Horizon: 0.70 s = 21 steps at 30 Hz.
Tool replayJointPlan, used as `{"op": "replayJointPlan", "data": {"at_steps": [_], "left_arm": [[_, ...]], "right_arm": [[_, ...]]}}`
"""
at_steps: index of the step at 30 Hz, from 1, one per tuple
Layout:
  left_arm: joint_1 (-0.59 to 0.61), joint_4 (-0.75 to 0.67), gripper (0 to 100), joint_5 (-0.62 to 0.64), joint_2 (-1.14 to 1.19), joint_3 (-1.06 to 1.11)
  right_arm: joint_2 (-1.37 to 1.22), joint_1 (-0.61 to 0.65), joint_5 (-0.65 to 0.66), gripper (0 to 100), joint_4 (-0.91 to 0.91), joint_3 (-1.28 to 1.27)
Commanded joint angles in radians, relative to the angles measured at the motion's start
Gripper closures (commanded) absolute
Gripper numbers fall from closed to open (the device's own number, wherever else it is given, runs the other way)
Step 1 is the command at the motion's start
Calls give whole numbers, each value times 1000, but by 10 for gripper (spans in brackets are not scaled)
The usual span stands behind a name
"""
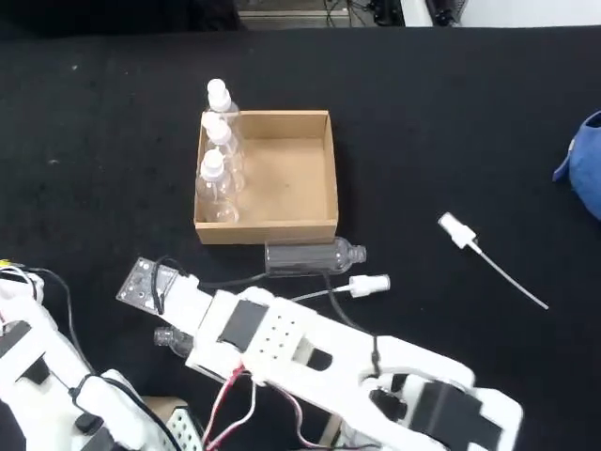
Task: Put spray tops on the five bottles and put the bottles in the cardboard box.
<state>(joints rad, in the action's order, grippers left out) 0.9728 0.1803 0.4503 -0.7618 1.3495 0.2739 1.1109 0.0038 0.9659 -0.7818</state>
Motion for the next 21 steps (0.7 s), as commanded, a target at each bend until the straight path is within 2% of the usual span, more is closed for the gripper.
{"op": "replayJointPlan", "data": {"at_steps": [1, 7, 10, 14, 19, 21], "left_arm": [[12, -21, 970, 9, -5, -65], [8, -21, 970, 9, -5, -64], [8, -21, 970, 9, -5, -65], [8, -21, 970, 9, -5, -68], [8, -21, 970, 9, -5, -67], [8, -21, 970, 9, -5, -64]], "right_arm": [[-61, 20, -8, 738, -31, 50], [-136, 17, -9, 743, -31, 148], [-165, -9, -44, 832, -46, 200], [-223, -84, -238, 963, -147, 275], [-320, -83, -542, 907, -315, 351], [-355, -68, -603, 871, -344, 394]]}}
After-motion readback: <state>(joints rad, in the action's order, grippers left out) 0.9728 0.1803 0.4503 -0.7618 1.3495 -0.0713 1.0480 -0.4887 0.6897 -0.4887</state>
